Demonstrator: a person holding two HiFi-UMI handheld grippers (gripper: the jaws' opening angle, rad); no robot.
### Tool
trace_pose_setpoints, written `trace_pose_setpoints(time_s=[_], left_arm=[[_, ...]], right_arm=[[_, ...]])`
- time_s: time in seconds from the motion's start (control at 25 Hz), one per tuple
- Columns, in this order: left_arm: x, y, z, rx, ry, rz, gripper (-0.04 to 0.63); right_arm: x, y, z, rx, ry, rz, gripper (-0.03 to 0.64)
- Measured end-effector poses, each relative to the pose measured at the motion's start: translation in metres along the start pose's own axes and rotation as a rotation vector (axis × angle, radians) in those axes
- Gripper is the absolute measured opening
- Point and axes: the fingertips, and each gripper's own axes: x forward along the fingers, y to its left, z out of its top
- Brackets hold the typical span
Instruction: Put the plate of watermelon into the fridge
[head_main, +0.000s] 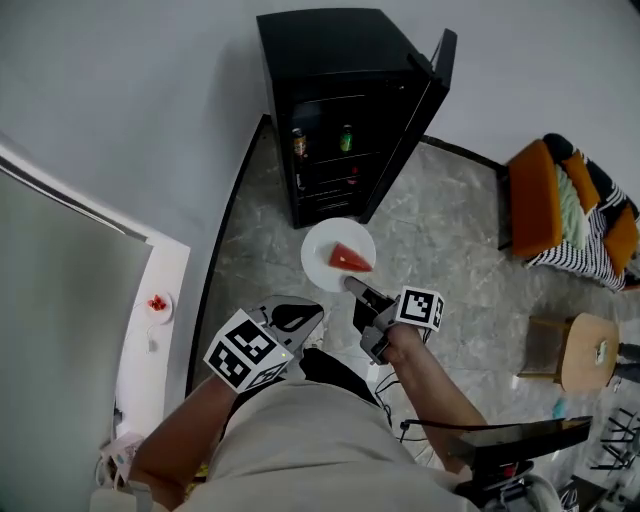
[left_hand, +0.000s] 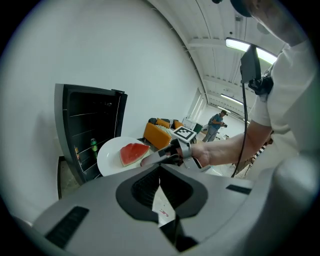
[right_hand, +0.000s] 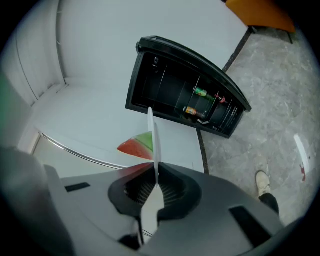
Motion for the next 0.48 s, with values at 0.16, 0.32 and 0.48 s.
trace_pose_setpoints(time_s=[0.16, 0.32, 0.48], left_arm=[[0.021, 0.040, 0.032, -0.004, -0.012, -0.007, 0.012], [0.041, 0.075, 0.049, 0.002, 0.008, -0.036, 0.012], [0.068, 0.116, 0.062, 0.023, 0.051, -0.090, 0.012]], right_arm=[[0.037, -0.005, 0.042, 0.017, 0.008, 0.011, 0.025], [0.070, -0.021, 0.085, 0.055, -0.018, 0.003, 0.025], [0.103, -0.043, 0.134, 0.099, -0.075, -0.007, 0.025]])
